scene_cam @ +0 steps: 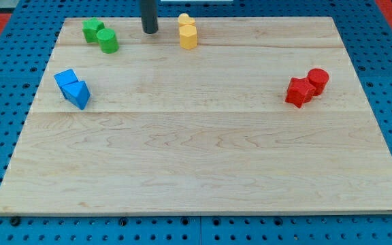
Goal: Move your arm diagonal to the yellow hexagon
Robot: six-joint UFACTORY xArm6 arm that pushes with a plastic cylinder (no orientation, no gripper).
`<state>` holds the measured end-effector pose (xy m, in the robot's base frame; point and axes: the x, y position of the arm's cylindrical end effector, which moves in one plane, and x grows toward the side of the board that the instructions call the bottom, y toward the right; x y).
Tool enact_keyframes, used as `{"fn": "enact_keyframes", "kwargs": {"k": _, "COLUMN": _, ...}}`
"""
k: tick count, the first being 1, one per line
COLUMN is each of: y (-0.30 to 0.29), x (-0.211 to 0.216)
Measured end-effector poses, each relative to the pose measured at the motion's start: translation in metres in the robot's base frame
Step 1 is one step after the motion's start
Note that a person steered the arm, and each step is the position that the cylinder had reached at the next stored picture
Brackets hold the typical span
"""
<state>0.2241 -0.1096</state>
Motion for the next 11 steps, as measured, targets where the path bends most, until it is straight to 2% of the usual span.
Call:
{"fn": "enact_keyframes", "kwargs": {"k": 1, "y": -0.028, "x": -0.005}}
{"fn": "enact_keyframes", "kwargs": {"k": 4, "y": -0.032, "x": -0.002}}
{"fn": "enact_keyframes", "kwargs": {"k": 6, "y": -0.032, "x": 0.02}}
{"fn": "enact_keyframes", "kwargs": {"k": 8, "y": -0.032, "x": 0.058}}
{"fn": "enact_keyframes", "kwargs": {"k": 10, "y": -0.033, "x": 0.126}}
{"fn": "enact_keyframes", "kwargs": {"k": 11, "y": -0.034, "x": 0.136}}
